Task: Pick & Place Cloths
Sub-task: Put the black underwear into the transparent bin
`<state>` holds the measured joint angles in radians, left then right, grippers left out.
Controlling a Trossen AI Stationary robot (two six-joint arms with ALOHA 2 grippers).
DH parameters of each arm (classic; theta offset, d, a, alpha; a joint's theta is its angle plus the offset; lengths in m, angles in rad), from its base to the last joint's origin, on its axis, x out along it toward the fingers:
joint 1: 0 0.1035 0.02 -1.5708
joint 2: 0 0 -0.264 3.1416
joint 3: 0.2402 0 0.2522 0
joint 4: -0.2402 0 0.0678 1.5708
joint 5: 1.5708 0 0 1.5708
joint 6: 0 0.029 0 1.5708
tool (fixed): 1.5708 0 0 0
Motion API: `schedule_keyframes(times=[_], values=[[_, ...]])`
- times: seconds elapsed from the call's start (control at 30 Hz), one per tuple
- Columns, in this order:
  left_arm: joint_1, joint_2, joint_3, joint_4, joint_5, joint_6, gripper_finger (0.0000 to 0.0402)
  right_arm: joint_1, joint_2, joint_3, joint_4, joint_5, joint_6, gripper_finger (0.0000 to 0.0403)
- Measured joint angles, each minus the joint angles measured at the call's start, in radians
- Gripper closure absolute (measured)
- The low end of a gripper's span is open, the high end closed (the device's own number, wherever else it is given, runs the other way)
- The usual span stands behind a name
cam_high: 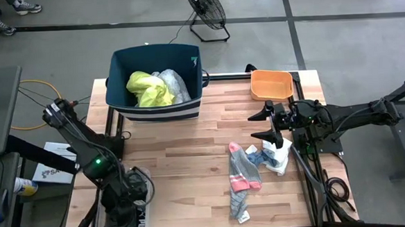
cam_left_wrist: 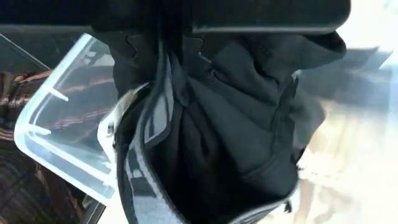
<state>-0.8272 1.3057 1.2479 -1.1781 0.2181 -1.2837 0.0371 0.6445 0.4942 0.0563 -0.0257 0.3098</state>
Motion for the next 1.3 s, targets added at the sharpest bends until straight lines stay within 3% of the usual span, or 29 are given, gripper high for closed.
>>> schedule_keyframes(times=[0.23, 0.63, 0.87, 1.3], values=[[0.000, 0.000, -0.096, 0.085, -0.040, 0.108, 0.0392, 0.000, 0.000, 0.000, 0.000, 0.000, 0.000, 0.0071], [-0.077, 0.000, -0.225, 0.090, -0.054, 0.027, 0.0392, 0.000, 0.000, 0.000, 0.000, 0.000, 0.000, 0.0071], [-0.117, 0.000, -0.301, 0.197, -0.095, 0.089, 0.0392, 0.000, 0.000, 0.000, 0.000, 0.000, 0.000, 0.0071], [-0.116, -0.001, -0.326, 0.188, -0.128, 0.106, 0.0391, 0.000, 0.000, 0.000, 0.000, 0.000, 0.000, 0.0071]])
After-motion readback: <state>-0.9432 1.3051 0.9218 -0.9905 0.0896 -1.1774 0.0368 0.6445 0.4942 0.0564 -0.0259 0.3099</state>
